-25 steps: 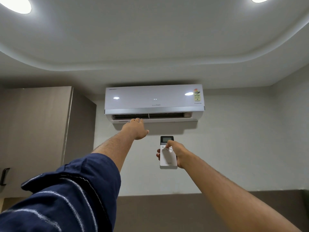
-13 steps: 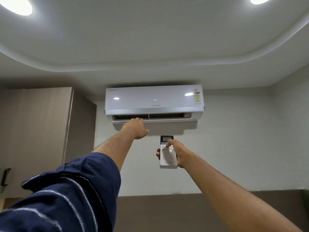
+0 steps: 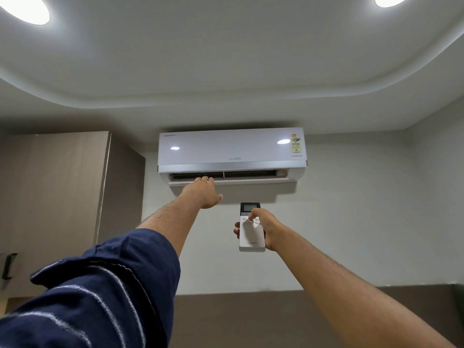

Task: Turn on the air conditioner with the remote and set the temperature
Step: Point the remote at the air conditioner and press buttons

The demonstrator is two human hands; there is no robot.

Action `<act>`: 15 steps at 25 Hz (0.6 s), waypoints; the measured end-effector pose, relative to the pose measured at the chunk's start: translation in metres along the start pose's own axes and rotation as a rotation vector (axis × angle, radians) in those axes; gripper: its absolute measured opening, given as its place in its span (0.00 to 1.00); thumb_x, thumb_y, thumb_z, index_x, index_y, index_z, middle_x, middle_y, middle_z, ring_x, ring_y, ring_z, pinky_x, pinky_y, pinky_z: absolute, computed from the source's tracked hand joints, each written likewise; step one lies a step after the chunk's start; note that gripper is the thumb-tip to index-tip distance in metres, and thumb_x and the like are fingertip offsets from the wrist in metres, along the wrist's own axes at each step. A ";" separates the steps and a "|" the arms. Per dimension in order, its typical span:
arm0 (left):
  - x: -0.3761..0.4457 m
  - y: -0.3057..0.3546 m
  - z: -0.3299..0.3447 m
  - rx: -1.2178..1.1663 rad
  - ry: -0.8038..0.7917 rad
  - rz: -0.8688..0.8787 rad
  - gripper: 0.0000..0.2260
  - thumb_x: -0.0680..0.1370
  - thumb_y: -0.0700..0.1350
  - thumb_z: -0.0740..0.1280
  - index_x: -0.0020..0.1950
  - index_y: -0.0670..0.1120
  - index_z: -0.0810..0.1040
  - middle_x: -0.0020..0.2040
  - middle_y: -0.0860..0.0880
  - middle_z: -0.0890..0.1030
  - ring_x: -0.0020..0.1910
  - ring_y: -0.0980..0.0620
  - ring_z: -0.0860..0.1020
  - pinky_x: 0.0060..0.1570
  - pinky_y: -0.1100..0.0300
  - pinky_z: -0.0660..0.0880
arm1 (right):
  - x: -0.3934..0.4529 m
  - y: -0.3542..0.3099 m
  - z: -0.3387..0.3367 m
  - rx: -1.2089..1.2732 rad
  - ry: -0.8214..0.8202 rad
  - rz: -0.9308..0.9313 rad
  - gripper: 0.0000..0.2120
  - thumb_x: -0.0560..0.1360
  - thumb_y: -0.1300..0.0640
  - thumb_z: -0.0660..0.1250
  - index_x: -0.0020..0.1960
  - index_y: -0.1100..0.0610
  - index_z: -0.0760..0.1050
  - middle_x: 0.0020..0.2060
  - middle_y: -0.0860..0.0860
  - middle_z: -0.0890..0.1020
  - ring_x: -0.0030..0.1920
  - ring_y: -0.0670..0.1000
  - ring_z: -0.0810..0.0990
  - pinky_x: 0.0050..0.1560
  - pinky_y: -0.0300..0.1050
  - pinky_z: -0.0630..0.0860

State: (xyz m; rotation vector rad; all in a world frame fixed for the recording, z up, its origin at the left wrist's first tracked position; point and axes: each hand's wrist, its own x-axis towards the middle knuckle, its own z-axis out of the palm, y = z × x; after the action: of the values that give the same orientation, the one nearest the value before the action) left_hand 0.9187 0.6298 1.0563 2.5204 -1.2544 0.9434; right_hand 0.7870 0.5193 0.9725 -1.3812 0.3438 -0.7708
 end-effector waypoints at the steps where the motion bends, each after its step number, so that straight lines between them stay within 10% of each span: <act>1: 0.000 0.000 0.000 0.001 0.001 0.001 0.33 0.81 0.56 0.55 0.80 0.40 0.49 0.80 0.43 0.53 0.79 0.43 0.52 0.76 0.45 0.57 | 0.000 0.000 0.000 -0.003 0.000 -0.002 0.26 0.70 0.64 0.57 0.69 0.64 0.68 0.46 0.61 0.83 0.36 0.59 0.84 0.40 0.48 0.81; 15: 0.003 0.002 0.000 -0.002 0.003 -0.005 0.33 0.81 0.56 0.54 0.80 0.41 0.49 0.80 0.43 0.53 0.80 0.43 0.51 0.76 0.45 0.57 | 0.000 -0.002 -0.002 -0.005 -0.004 -0.001 0.27 0.70 0.64 0.57 0.68 0.65 0.69 0.45 0.61 0.83 0.37 0.59 0.83 0.42 0.49 0.80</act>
State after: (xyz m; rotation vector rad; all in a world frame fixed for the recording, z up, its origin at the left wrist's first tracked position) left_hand 0.9184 0.6262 1.0580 2.5184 -1.2467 0.9437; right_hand 0.7853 0.5183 0.9737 -1.3873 0.3418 -0.7679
